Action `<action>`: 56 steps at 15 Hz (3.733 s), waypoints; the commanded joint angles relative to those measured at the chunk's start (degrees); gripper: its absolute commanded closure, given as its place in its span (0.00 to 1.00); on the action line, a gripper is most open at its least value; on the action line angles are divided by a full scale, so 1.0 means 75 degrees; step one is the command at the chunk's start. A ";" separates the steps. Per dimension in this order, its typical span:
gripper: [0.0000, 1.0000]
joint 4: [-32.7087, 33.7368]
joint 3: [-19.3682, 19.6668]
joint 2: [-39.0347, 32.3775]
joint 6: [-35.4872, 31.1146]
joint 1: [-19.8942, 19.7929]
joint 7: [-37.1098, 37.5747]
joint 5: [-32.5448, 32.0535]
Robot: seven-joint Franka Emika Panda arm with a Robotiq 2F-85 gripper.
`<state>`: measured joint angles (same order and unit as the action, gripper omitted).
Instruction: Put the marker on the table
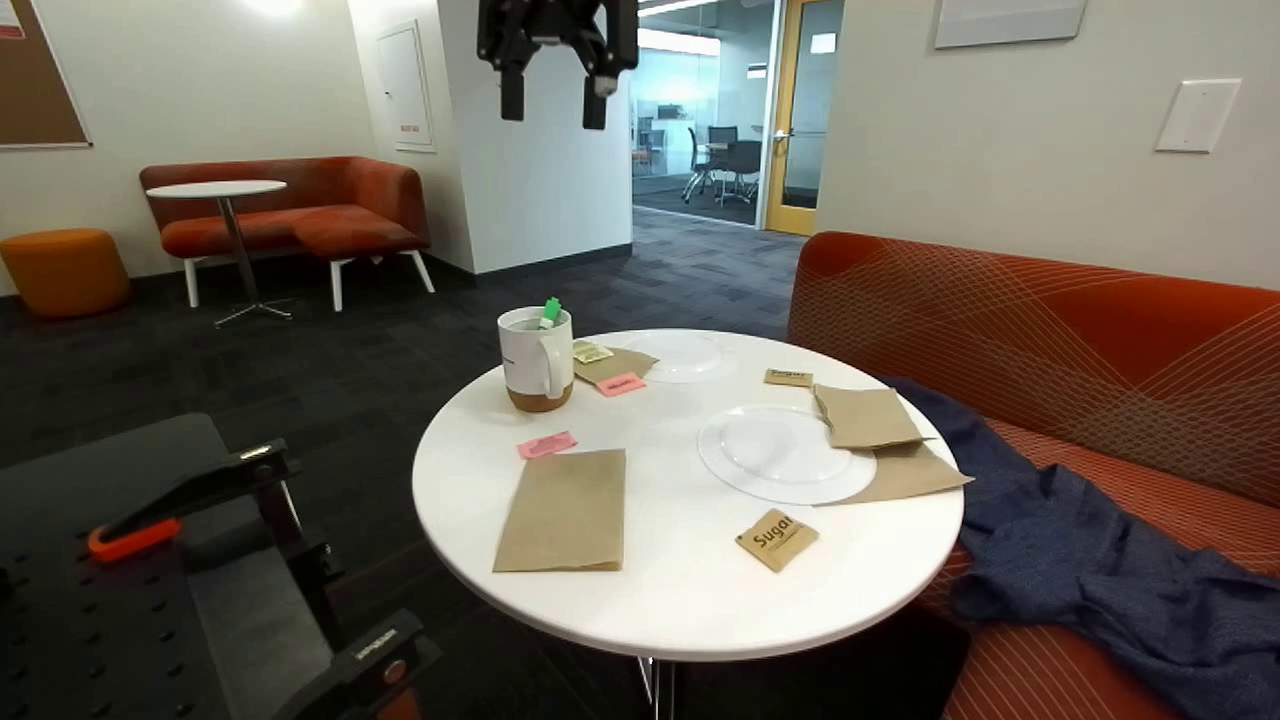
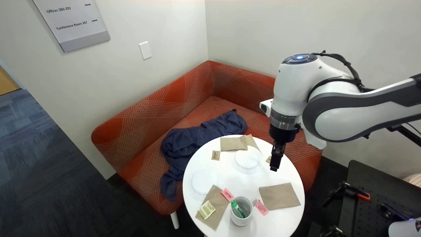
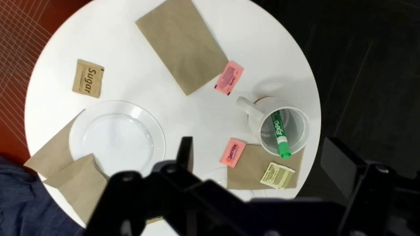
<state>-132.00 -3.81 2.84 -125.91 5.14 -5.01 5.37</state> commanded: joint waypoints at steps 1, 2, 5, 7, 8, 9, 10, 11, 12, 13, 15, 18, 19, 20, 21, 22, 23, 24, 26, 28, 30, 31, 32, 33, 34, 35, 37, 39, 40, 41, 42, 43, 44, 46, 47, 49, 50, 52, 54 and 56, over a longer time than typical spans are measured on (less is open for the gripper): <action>0.00 0.0807 -0.0140 -0.1045 -0.0504 0.0048 0.0733 0.0175; 0.00 0.0940 -0.0169 -0.1261 -0.0694 0.0061 0.0911 0.0166; 0.00 0.1253 -0.0251 -0.1884 -0.1409 0.0130 0.1444 0.0100; 0.00 0.1329 -0.0245 -0.2242 -0.2072 0.0246 0.1773 -0.0063; 0.00 0.1334 -0.0210 -0.2399 -0.2450 0.0329 0.1958 -0.0221; 0.00 0.1383 -0.0174 -0.2563 -0.2693 0.0423 0.2139 -0.0383; 0.00 0.1477 -0.0116 -0.2758 -0.2952 0.0544 0.2373 -0.0610; 0.00 0.1545 -0.0060 -0.2914 -0.3137 0.0650 0.2601 -0.0796; 0.00 0.1611 -0.0004 -0.3039 -0.3258 0.0754 0.2800 -0.0965; 0.00 0.1709 0.0058 -0.3169 -0.3311 0.0874 0.3010 -0.1135; 0.00 0.1898 0.0172 -0.3382 -0.3282 0.1081 0.3262 -0.1416; 0.00 0.1752 0.0074 -0.3319 -0.3198 0.1038 0.2982 -0.1301; 0.00 0.1777 0.0071 -0.3365 -0.3198 0.1065 0.2982 -0.1306; 0.00 0.1773 0.0072 -0.3376 -0.3198 0.1070 0.2981 -0.1306; 0.00 0.1772 0.0073 -0.3375 -0.3198 0.1069 0.2981 -0.1306; 0.00 0.1772 0.0080 -0.3375 -0.3198 0.1064 0.2979 -0.1306; 0.00 0.1772 0.0086 -0.3375 -0.3198 0.1062 0.2977 -0.1307; 0.00 0.1772 0.0086 -0.3375 -0.3198 0.1062 0.2977 -0.1307; 0.00 0.1690 0.0161 -0.3376 -0.3351 0.1160 0.3108 -0.1460; 0.00 0.1456 0.0263 -0.3333 -0.3630 0.1324 0.3305 -0.1679; 0.00 0.1114 0.0334 -0.3273 -0.4015 0.1458 0.3413 -0.1894; 0.00 0.0973 0.0404 -0.3273 -0.4239 0.1556 0.3553 -0.2008; 0.00 0.0802 0.0473 -0.3261 -0.4432 0.1657 0.3673 -0.2101; 0.00 0.0645 0.0567 -0.3252 -0.4624 0.1769 0.3842 -0.2187; 0.00 0.0477 0.0644 -0.3253 -0.4846 0.1876 0.3986 -0.2224; 0.00 0.0342 0.0742 -0.3257 -0.5015 0.1983 0.4124 -0.2260; 0.00 0.0119 0.0860 -0.3285 -0.5259 0.2152 0.4251 -0.2245; 0.00 0.0025 0.0932 -0.3353 -0.5315 0.2263 0.4249 -0.2166; 0.00 0.0006 0.0925 -0.3406 -0.5338 0.2271 0.4180 -0.2140; 0.00 0.0026 0.0939 -0.3476 -0.5343 0.2295 0.4147 -0.2153; 0.00 0.0046 0.0923 -0.3526 -0.5330 0.2291 0.4107 -0.2131; 0.02 0.0090 0.0935 -0.3601 -0.5314 0.2312 0.4101 -0.2126; 0.14 0.0129 0.0937 -0.3663 -0.5300 0.2324 0.4085 -0.2115; 0.23 0.0193 0.0895 -0.3783 -0.5275 0.2298 0.4007 -0.2066; 0.26 0.0228 0.0853 -0.3840 -0.5261 0.2278 0.3960 -0.2028; 0.25 0.0292 0.0814 -0.3939 -0.5258 0.2263 0.3898 -0.1987; 0.25 0.0331 0.0794 -0.3982 -0.5242 0.2263 0.3879 -0.1967; 0.24 0.0378 0.0783 -0.4032 -0.5251 0.2303 0.3872 -0.1970; 0.26 0.0417 0.0804 -0.4061 -0.5240 0.2388 0.3900 -0.2003; 0.31 0.0452 0.0809 -0.4089 -0.5226 0.2458 0.3904 -0.2014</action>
<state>-129.47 1.93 -27.02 -163.91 22.54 25.01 -10.24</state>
